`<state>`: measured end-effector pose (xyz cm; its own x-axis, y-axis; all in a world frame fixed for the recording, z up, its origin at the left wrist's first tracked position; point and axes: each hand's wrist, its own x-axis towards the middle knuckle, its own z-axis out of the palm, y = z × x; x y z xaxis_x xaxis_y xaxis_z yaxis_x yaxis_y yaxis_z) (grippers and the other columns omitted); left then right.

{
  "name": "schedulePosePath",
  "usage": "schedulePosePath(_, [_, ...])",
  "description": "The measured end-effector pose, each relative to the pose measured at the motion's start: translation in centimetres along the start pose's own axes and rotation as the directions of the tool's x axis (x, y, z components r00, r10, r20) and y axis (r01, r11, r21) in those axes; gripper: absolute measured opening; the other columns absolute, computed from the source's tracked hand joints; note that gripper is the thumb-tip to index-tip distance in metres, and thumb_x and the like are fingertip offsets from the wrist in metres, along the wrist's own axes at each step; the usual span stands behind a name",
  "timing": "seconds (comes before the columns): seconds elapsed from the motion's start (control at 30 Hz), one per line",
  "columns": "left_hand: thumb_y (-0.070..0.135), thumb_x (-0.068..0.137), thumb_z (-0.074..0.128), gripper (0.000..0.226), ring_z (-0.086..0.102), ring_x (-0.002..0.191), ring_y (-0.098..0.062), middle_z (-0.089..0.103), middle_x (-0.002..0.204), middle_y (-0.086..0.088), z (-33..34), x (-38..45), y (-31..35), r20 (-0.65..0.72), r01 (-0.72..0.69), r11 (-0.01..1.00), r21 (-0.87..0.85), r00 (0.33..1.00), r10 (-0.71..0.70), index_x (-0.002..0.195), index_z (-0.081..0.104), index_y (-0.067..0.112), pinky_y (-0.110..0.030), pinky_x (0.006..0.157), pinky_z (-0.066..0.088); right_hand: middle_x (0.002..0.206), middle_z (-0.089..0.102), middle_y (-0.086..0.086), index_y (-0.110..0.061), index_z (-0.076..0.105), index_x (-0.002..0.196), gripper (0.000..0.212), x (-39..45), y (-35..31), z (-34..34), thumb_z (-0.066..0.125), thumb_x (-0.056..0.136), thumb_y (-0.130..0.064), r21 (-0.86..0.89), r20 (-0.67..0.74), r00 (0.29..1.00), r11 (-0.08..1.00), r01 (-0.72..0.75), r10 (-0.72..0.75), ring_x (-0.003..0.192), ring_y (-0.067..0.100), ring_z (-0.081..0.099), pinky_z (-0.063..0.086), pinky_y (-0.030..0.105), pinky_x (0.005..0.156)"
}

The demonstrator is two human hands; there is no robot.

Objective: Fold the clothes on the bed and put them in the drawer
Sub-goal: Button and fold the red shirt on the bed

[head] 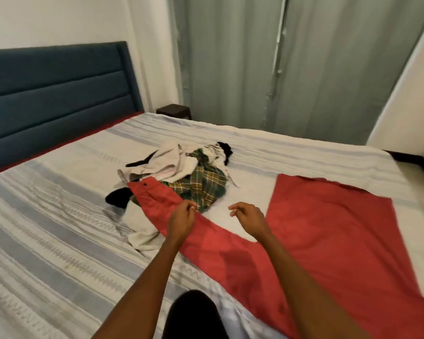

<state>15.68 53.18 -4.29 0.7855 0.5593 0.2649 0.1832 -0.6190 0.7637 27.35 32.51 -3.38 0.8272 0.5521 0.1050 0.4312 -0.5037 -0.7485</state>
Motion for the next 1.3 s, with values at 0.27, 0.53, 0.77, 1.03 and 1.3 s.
schedulePosePath(0.27, [0.040, 0.095, 0.039, 0.047, 0.061, 0.111, -0.031, 0.065, 0.123, -0.013, 13.5, -11.4, 6.6, 0.561, -0.258, 0.963, 0.075, 0.810, 0.173, 0.125, 0.061, 0.012, -0.036, 0.095, 0.046, 0.116, 0.072, 0.014, -0.007, 0.071, 0.118, 0.052, -16.9, 14.6, -7.6, 0.042, 0.088, -0.037, -0.208, -0.279, 0.952, 0.960, -0.186, 0.124, 0.106, 0.031, 0.068, 0.050, 0.039, 0.095])
schedulePosePath(0.53, [0.091, 0.072, 0.007, 0.098, 0.004, 0.153, -0.025, 0.005, 0.167, 0.003, 24.0, -21.3, 12.8, 0.807, -0.591, 0.787, 0.175, 0.545, 0.230, 0.156, 0.009, 0.042, -0.047, 0.121, 0.002, 0.165, 0.022, 0.004, -0.024, 0.025, 0.158, 0.085, -32.8, 23.5, -14.2, 0.027, 0.091, -0.075, -0.471, -0.316, 0.789, 0.635, -0.613, 0.527, 0.152, 0.032, 0.016, 0.013, 0.052, 0.120])
schedulePosePath(0.77, [0.104, 0.053, 0.028, 0.124, -0.019, 0.151, -0.026, -0.022, 0.163, 0.007, 24.5, -23.7, 14.1, 0.884, -0.595, 0.751, 0.288, 0.466, 0.030, 0.154, -0.013, 0.044, -0.061, 0.116, -0.009, 0.168, -0.004, 0.007, -0.027, -0.001, 0.161, 0.122, -37.2, 22.9, -15.3, -0.002, 0.061, -0.097, -0.462, -0.257, 0.740, 0.593, -0.660, 0.622, 0.154, 0.035, 0.000, 0.007, 0.048, 0.123])
schedulePosePath(1.03, [0.091, 0.067, -0.019, 0.112, 0.032, 0.143, -0.017, 0.029, 0.161, 0.006, 24.5, -21.7, 15.0, 0.732, -0.636, 0.726, 0.262, 0.621, 0.280, 0.151, 0.033, 0.038, -0.040, 0.114, 0.025, 0.142, 0.052, 0.012, -0.015, 0.054, 0.134, 0.088, -32.5, 21.3, -17.0, 0.009, 0.086, -0.073, -0.488, -0.449, 0.774, 0.602, -0.631, 0.447, 0.132, 0.034, 0.044, 0.036, 0.049, 0.106])
schedulePosePath(1.3, [0.086, 0.071, 0.001, 0.108, 0.022, 0.150, -0.021, 0.027, 0.162, 0.000, 28.5, -11.7, 18.4, 0.688, -0.503, 0.810, 0.301, 0.703, 0.180, 0.155, 0.030, 0.026, -0.045, 0.120, 0.014, 0.157, 0.038, 0.009, -0.018, 0.038, 0.150, 0.063, -20.2, 26.4, -22.0, 0.030, 0.102, -0.057, -0.410, -0.317, 0.852, 0.749, -0.520, 0.417, 0.148, 0.031, 0.028, 0.028, 0.047, 0.116])
